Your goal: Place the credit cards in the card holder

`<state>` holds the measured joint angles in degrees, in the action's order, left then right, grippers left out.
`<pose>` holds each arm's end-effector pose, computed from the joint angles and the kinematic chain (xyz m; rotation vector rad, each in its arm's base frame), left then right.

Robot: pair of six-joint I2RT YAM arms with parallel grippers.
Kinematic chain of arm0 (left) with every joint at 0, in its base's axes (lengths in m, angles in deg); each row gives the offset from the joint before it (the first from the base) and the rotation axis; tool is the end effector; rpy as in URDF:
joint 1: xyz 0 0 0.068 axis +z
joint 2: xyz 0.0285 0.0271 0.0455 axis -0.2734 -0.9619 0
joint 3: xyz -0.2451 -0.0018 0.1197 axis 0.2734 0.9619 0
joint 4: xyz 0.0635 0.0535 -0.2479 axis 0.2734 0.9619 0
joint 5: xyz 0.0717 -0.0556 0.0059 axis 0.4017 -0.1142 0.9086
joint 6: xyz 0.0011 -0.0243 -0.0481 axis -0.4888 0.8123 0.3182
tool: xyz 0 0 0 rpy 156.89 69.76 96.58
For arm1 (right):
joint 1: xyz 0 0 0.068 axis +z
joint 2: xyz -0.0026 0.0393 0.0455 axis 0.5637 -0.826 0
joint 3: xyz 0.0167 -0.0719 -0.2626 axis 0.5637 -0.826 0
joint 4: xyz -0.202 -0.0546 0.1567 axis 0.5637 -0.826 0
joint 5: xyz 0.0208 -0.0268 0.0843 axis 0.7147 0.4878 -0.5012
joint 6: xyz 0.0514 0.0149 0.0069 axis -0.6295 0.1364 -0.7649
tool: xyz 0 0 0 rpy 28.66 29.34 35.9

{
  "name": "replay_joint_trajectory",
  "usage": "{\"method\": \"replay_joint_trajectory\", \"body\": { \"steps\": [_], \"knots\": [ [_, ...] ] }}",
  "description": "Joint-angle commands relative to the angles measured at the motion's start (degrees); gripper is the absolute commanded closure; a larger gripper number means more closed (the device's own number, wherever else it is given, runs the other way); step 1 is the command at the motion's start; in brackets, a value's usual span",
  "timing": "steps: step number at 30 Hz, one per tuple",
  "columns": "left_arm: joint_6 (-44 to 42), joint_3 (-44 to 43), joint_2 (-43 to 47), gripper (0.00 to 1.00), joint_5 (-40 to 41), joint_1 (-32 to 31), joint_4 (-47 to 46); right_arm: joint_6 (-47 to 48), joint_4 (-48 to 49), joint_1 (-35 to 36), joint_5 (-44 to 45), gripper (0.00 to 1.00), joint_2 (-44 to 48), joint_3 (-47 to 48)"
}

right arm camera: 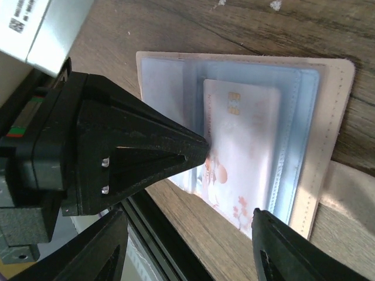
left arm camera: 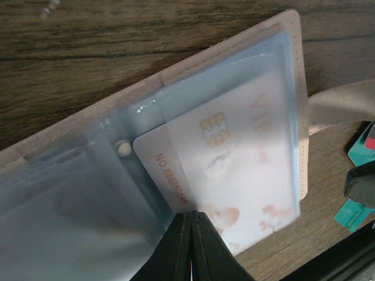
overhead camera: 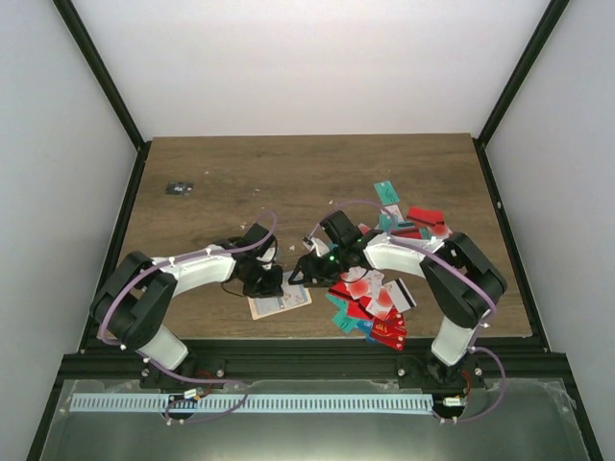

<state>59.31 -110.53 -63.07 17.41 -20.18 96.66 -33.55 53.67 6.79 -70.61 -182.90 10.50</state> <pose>0.2052 -0.1665 0.1415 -0.1287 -3.0437 0.7538 0.2316 0.2341 0.1595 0.4488 -2.7636 -1.3363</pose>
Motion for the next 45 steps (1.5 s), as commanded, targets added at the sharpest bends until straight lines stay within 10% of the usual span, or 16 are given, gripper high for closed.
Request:
{"method": "replay_joint_trajectory", "body": {
  "steps": [1, 45],
  "knots": [
    [0.39, 1.28, -1.13, 0.96, 1.51, -0.25, -1.08, 0.90, 1.56, 0.68, -1.64, 0.40, -2.20, -0.01],
    [5.21, -1.01, 16.11, 0.89, 8.25, 1.28, 10.25, -0.58, 0.67, 6.53, -2.64, 0.43, -7.78, 6.79]
  ]
}}
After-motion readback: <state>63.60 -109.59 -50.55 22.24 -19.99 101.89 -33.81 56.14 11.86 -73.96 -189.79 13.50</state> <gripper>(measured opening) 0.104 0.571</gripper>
